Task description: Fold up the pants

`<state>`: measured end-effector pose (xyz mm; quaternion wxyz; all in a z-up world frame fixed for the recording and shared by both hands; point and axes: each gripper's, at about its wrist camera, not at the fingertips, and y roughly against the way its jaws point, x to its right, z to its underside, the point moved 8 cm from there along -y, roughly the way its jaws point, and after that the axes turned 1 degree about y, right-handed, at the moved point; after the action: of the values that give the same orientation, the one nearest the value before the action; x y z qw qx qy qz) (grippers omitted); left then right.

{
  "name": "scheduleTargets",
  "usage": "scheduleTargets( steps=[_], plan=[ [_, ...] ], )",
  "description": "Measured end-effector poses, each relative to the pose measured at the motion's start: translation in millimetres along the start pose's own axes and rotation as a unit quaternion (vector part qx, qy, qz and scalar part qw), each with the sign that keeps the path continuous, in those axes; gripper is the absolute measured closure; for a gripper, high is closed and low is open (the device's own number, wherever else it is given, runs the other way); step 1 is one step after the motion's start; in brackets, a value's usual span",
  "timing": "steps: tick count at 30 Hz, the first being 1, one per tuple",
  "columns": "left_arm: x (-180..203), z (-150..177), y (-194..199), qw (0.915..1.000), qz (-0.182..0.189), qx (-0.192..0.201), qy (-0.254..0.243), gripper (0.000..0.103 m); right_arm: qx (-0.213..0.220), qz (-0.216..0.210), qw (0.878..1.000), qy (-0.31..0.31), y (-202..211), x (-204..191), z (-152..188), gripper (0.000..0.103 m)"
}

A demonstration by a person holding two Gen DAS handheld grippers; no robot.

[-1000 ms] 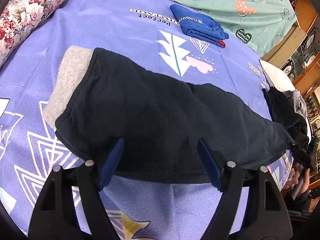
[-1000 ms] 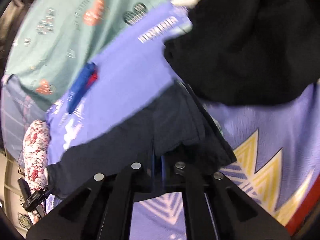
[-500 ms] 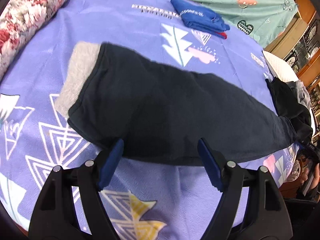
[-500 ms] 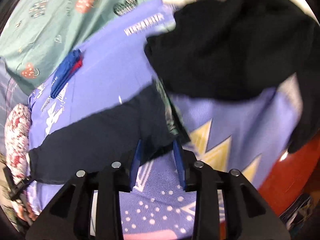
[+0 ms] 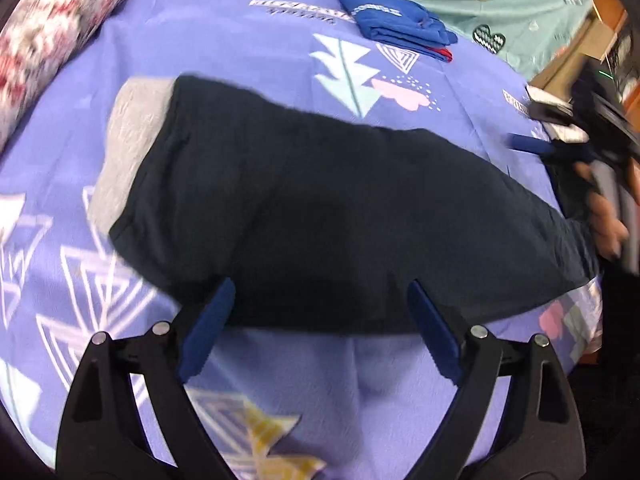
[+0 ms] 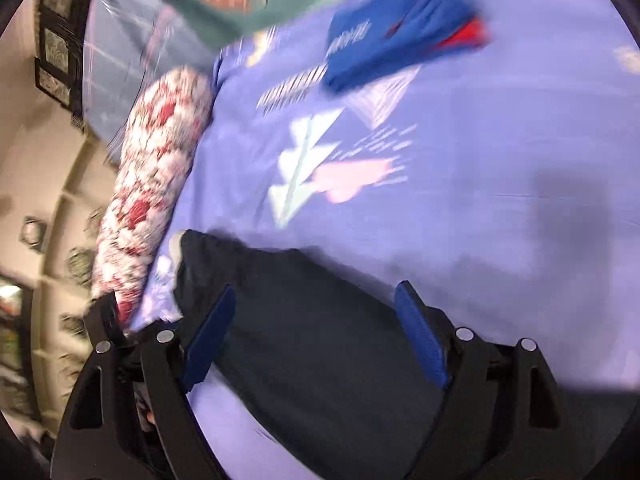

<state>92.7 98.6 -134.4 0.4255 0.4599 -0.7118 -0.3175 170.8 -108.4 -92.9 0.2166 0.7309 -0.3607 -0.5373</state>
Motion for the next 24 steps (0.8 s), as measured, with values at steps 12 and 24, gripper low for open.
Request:
scheduleTargets(
  steps=[12,24],
  plan=[
    [17.5,-13.3,38.1,0.9992,0.025,0.031,0.004,0.014,-0.151,-0.075,0.985,0.018,-48.9,-18.7,20.3,0.021],
    [17.1,-20.0,-20.2,0.9988,-0.024,-0.004,-0.042,0.008,-0.231,-0.13,0.964,-0.009,-71.2,-42.2,52.4,0.015]
  ],
)
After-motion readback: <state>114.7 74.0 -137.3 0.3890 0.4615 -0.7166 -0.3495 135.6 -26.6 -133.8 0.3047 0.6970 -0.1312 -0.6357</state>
